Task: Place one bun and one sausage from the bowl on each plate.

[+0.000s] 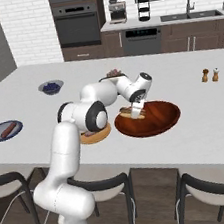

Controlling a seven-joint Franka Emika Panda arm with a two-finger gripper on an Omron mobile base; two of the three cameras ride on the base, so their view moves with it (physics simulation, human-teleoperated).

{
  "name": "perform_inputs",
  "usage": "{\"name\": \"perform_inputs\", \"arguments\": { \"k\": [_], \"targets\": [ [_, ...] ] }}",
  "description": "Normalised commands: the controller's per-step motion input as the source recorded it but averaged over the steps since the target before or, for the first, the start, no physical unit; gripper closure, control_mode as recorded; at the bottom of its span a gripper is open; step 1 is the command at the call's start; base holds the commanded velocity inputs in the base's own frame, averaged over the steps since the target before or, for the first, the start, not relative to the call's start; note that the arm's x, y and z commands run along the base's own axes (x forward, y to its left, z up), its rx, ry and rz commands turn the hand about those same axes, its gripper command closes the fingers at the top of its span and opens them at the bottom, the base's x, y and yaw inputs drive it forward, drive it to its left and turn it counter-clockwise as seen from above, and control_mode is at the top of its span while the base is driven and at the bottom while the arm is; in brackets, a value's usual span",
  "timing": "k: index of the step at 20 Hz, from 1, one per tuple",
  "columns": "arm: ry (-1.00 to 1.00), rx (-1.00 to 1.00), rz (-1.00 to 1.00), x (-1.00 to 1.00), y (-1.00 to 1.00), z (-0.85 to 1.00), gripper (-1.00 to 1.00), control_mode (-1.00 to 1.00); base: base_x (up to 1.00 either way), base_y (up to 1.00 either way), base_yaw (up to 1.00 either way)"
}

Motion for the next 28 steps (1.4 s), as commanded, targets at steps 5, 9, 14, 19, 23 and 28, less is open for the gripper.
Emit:
{"name": "perform_inputs", "arguments": {
  "k": [5, 9, 14, 19, 23, 28],
  "targets": [
    [-0.20, 0.00, -0.05, -0.25, 0.21, -0.10, 1.00, -1.00, 0.00, 0.00, 0.00],
    [-0.30, -0.19, 0.00, -0.68, 0.90, 0.71, 1.00, -1.00, 0.00, 0.00, 0.00],
    [-0.23, -0.09, 0.13, -0.63, 1.00, 0.97, 1.00, -1.00, 0.00, 0.00, 0.00],
    [-0.13, 0.00, 0.23, -0.56, 1.00, 0.46, 1.00, -1.00, 0.00, 0.00, 0.00],
    [-0.26, -0.04, 0.25, -0.33, 1.00, 0.03, 1.00, -1.00, 0.00, 0.00, 0.00],
    [-0.18, -0.05, 0.23, -0.25, 1.00, 0.21, 1.00, -1.00, 0.00, 0.00, 0.00]
  ]
}}
